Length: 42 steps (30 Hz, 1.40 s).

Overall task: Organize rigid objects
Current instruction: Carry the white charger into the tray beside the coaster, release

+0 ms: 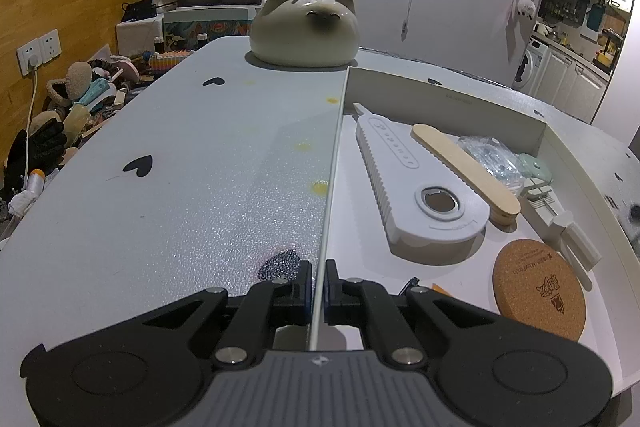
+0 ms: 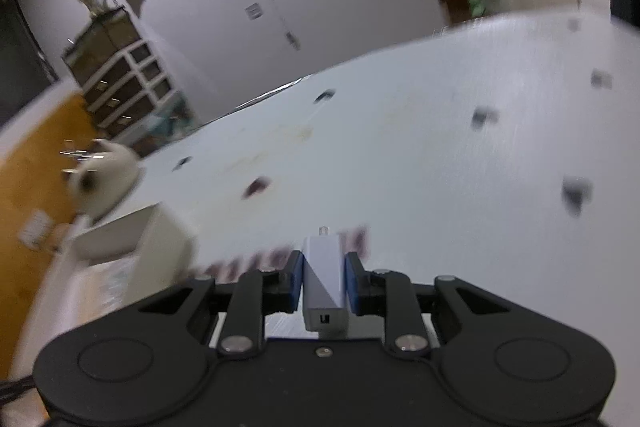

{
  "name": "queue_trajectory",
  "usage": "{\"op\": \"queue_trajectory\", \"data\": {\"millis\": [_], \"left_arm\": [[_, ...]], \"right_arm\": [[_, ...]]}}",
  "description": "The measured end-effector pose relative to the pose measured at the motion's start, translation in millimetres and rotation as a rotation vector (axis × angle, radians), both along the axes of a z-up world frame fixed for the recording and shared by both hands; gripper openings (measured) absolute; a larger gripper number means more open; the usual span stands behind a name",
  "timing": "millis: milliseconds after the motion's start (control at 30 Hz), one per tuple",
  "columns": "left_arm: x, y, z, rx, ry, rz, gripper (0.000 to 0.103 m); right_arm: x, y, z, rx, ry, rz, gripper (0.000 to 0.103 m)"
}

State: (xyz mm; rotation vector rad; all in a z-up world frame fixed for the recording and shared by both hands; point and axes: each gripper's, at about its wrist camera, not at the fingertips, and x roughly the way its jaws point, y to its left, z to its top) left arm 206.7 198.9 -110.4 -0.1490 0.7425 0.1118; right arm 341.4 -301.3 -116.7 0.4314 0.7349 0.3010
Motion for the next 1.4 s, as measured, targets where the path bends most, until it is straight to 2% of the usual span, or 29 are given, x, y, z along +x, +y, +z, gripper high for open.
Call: {"op": "queue_trajectory", "data": {"millis": [100,167,233,300,433,533,667,800,933,1067,1233,1400], "left_arm": [[0,0,0,0.0,-0.001,0.0,0.004],[0,0,0,0.0,0.0,0.0,0.004],[1,0,0,0.001,0.0,-0.001,0.004],[1,0,0,0.001,0.0,0.0,0.004],[1,0,0,0.001,0.0,0.0,0.004],[1,0,0,0.0,0.0,0.0,0.004],[1,0,0,0.001,0.001,-0.001,0.004],[1,0,1,0.002,0.003,-0.004,0.004],[1,0,2,0.001,0.001,-0.004,0.004],[1,0,2,0.001,0.001,-0.004,0.004],[0,0,2,0.001,0.001,-0.004,0.004],[0,0,2,0.002,0.001,-0.004,0.004]], "right_arm": [[-29,2,-7,0.08,0.026,0.048,0.023],[-45,4,-10,0.097,0.03,0.069,0.023],[-56,7,-9,0.06,0.029,0.049,0.026],[-62,9,-5,-0.013,0.015,0.009,0.036],[-64,17,0,-0.076,0.004,0.013,0.039],[-59,27,3,-0.124,0.005,0.034,0.045],[-51,37,0,-0.178,0.029,0.026,0.046],[-51,46,2,-0.252,0.028,0.026,0.038],[-56,49,10,-0.229,0.005,0.046,0.038],[-67,64,32,-0.198,-0.053,0.142,0.038],[-84,99,60,-0.203,-0.13,0.376,0.038],[-95,133,77,-0.227,-0.16,0.591,0.038]]}}
